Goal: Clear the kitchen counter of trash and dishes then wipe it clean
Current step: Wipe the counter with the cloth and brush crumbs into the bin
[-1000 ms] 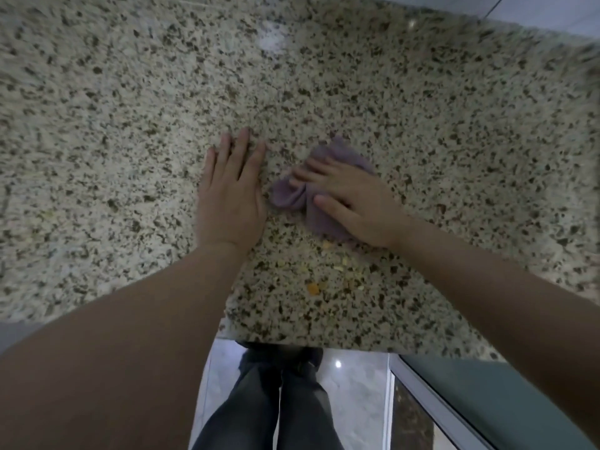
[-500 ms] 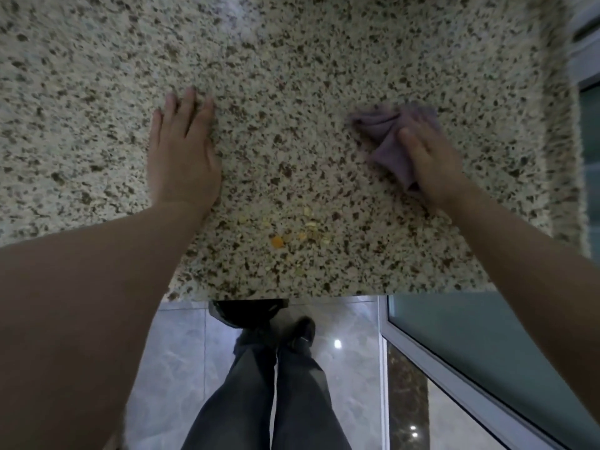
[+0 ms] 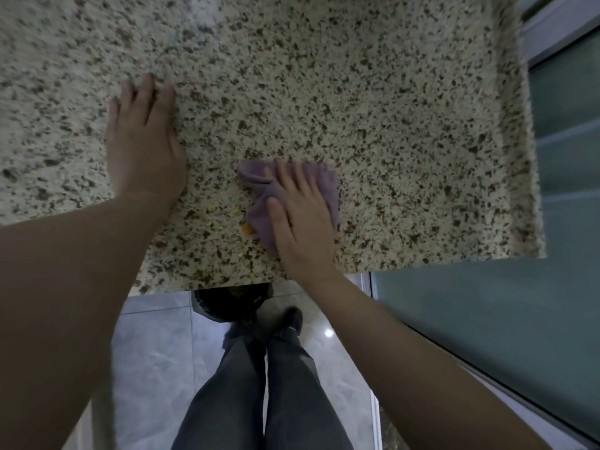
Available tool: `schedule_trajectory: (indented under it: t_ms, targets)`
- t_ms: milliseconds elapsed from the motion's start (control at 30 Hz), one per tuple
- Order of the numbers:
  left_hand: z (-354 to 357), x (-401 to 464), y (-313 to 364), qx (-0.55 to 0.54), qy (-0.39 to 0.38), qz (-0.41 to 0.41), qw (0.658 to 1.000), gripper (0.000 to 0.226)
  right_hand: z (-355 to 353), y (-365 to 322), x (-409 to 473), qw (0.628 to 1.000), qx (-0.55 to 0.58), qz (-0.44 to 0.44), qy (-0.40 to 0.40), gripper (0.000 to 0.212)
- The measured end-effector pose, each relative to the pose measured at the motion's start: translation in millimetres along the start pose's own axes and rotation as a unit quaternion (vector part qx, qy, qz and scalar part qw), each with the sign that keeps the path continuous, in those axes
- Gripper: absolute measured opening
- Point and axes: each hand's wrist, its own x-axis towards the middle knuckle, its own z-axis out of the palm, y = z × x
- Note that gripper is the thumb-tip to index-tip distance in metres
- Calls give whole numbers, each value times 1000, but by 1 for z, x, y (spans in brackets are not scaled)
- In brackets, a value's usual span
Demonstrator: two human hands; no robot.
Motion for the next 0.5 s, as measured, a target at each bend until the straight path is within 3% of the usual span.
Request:
schedule_trajectory:
  t_ms: [133, 300, 400, 500]
  targets:
    - [-1, 0, 1, -3, 0, -8, 1000, 54, -20, 11, 2, 998, 57, -11, -4, 42]
    - [-3, -2, 0, -17, 3, 0, 1000, 53, -62, 68, 4, 987, -14, 133, 88, 53]
    - [-5, -2, 0, -17, 0, -6, 1000, 54, -60, 64, -16, 971, 44, 193, 132, 49]
    - [-6, -2, 1, -20, 1, -3, 1000, 54, -34, 31, -43, 979, 61, 155, 114, 49]
